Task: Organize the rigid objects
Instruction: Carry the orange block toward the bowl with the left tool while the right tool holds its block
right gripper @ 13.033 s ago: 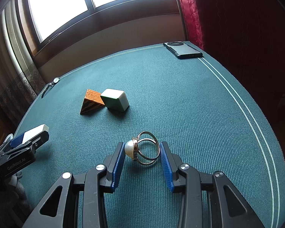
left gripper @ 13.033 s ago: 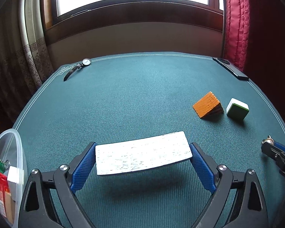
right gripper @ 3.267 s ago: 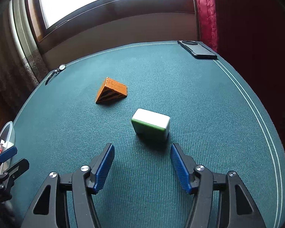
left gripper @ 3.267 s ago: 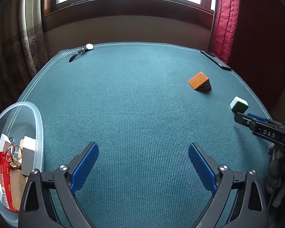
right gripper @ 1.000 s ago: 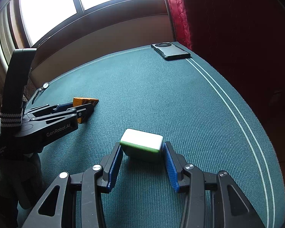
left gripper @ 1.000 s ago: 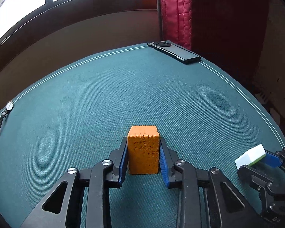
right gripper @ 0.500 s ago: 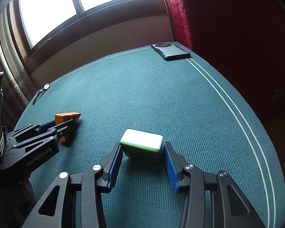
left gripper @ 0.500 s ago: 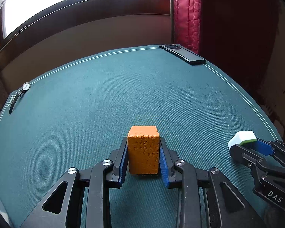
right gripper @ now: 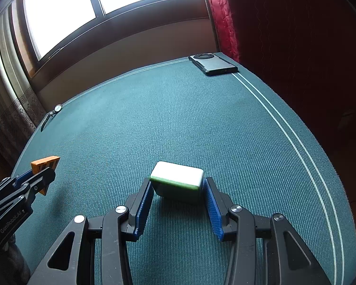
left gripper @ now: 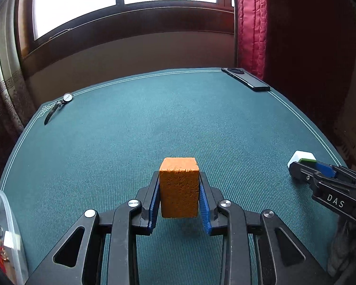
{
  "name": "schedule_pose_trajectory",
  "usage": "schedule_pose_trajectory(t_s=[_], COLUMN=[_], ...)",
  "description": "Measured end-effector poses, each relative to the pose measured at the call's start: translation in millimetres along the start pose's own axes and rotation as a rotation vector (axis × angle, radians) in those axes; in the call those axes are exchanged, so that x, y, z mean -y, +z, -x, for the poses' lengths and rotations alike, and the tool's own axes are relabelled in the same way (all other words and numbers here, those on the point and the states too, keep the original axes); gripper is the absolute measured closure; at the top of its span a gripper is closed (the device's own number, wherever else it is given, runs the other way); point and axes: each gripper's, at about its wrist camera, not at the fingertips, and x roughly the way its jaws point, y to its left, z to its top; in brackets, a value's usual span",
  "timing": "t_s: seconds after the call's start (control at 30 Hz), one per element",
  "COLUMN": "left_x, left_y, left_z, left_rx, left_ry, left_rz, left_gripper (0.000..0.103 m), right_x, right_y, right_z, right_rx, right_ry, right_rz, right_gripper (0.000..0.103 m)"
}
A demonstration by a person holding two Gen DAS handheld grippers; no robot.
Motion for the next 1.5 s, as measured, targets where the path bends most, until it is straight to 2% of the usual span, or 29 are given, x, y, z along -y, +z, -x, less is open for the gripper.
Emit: schedule_pose_trajectory(t_s=[0.97, 1.23, 1.5], left_x=[-58.2, -80.2, -114.6], left_y=[-41.7, -50.9, -62.6], left_z=[70.1, 90.1, 107.8], left_rx=[0.094, 0.12, 0.141], left_ry=[0.079, 0.093, 0.137], left_rz=[0.12, 0.161, 0.227], left_gripper=[0.073, 0.073, 0.073], right_x=[-1.7, -1.4, -2.1], right_y=[1.2, 0.6, 0.7], right_z=[-0.2, -0.5, 0.4], right_rx=[-0.001, -0.002, -0.004], right_ry=[-0.003, -0.008, -0.017], right_rz=[0.002, 0.006, 0.012], right_gripper=[0.056, 0.056, 0.056])
